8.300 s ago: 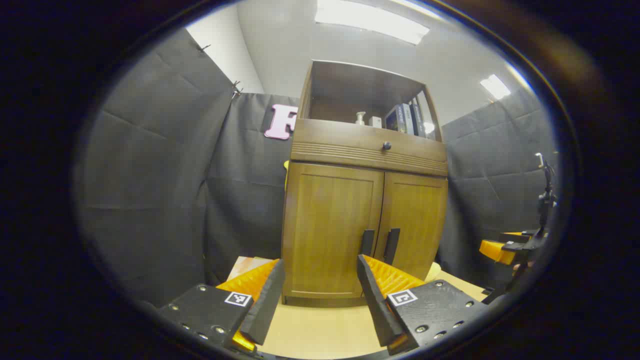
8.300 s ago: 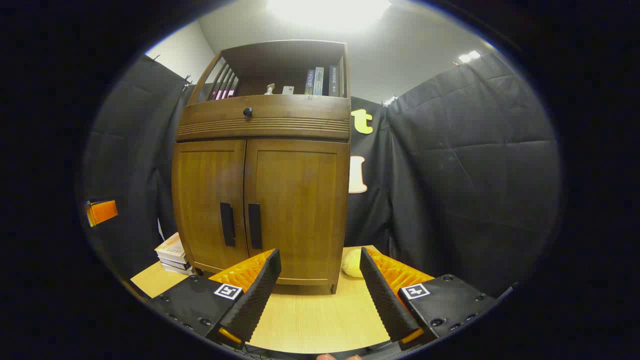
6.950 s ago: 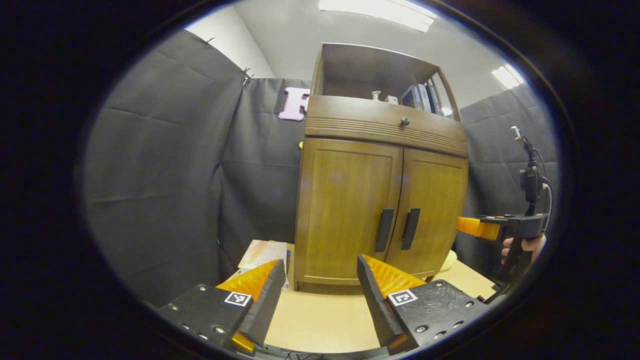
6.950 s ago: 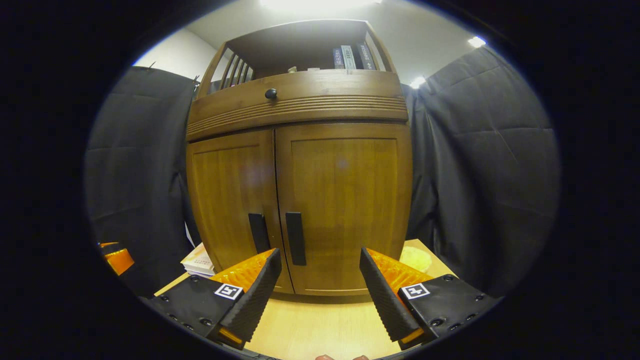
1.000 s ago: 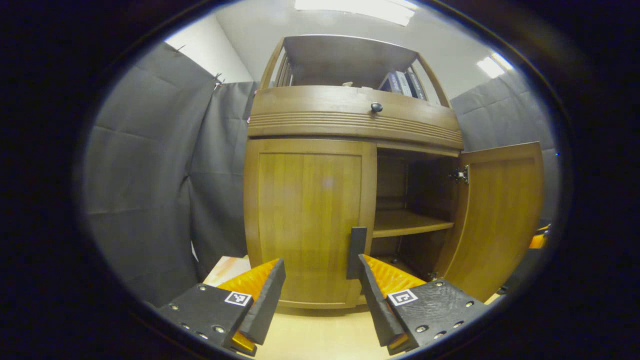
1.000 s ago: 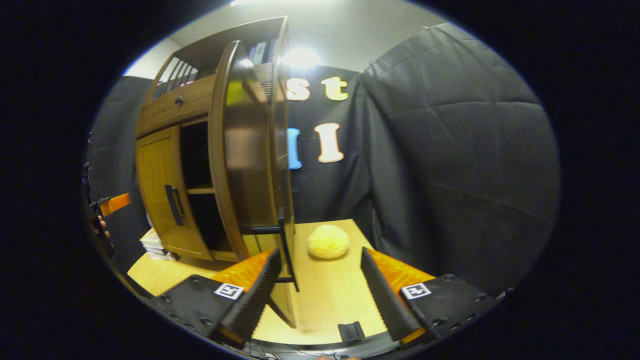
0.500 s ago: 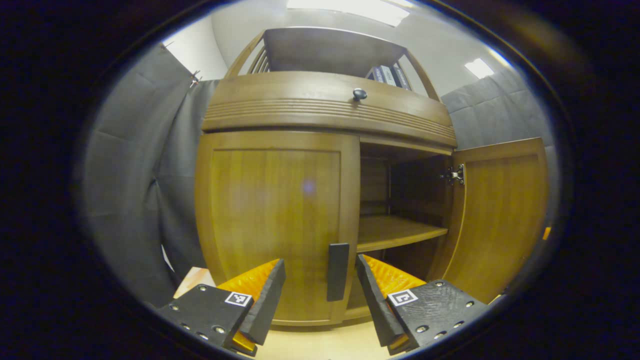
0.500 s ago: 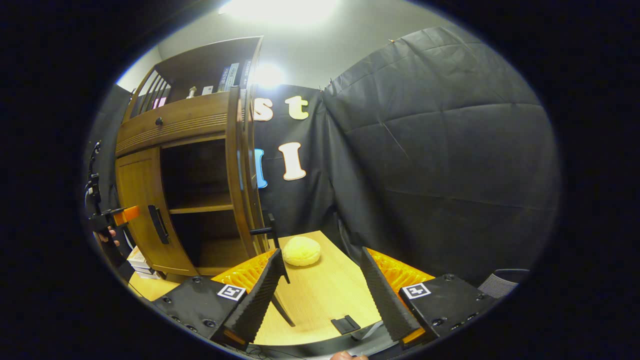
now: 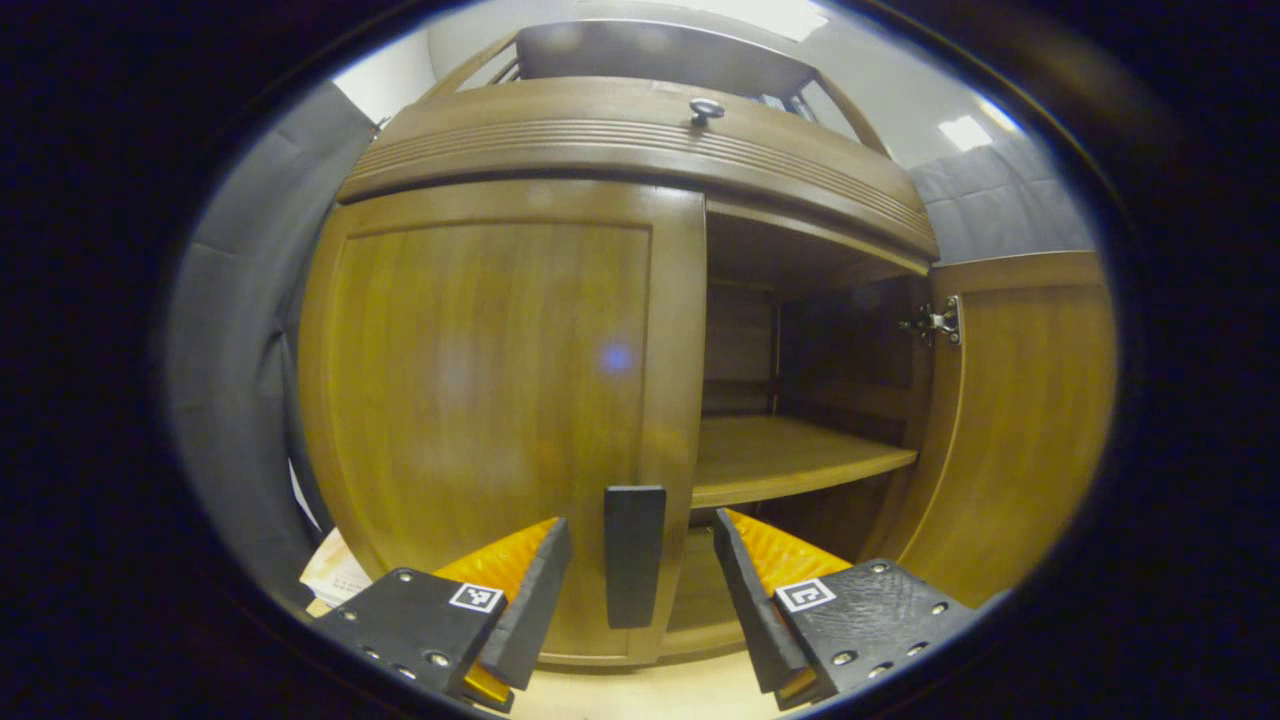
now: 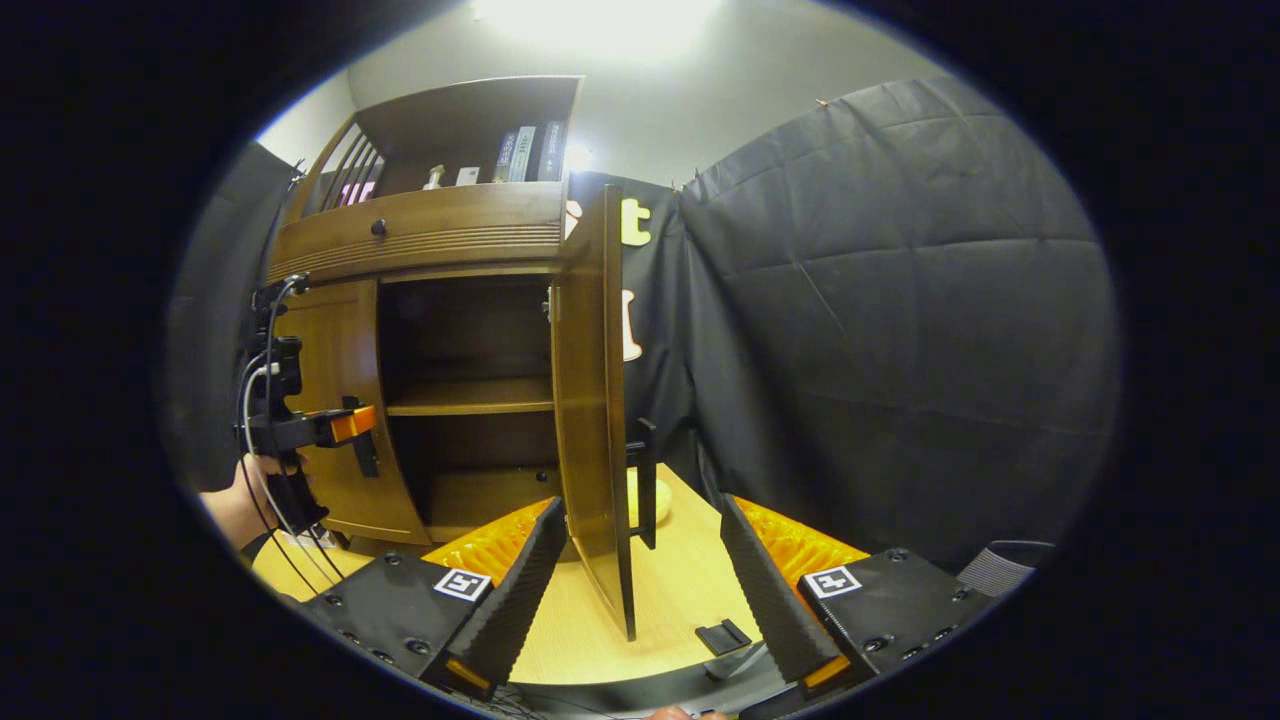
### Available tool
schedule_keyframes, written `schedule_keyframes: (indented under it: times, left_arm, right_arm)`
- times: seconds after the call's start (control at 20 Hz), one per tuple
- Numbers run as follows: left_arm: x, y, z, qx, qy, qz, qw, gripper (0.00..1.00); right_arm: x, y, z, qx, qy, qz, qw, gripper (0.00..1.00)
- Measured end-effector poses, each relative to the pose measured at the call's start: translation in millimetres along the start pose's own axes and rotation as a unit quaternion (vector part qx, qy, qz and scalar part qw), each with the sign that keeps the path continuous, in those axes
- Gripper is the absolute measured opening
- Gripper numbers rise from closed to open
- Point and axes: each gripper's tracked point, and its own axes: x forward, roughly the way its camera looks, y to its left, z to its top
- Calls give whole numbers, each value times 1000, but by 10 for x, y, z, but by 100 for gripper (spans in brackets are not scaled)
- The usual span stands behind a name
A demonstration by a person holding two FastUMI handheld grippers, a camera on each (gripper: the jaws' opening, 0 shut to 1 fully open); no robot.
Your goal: Open the right door of the double-door shoe cabinet with the right hand, and open the left door with the left hand.
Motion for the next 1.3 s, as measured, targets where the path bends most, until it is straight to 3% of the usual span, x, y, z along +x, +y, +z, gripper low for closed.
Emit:
schedule_keyframes:
  times: [0.05,0.35,0.6,0.8,1.3]
  left_arm:
    - [72,8,-31,0,2,1,1000,84]
    - [175,162,-259,-32,31,48,998,51]
    - [208,155,-243,8,23,48,999,31]
    - [191,142,-239,-1,17,46,999,15]
    - [-32,164,-279,3,10,9,1000,15]
  right_arm:
    - [-10,27,-2,-1,3,0,1000,93]
    - [-42,193,-126,11,26,11,1000,93]
    - [-6,343,-207,-1,32,27,999,93]
    - [5,413,-237,-3,33,37,999,93]
    - [78,566,-242,-3,27,56,998,93]
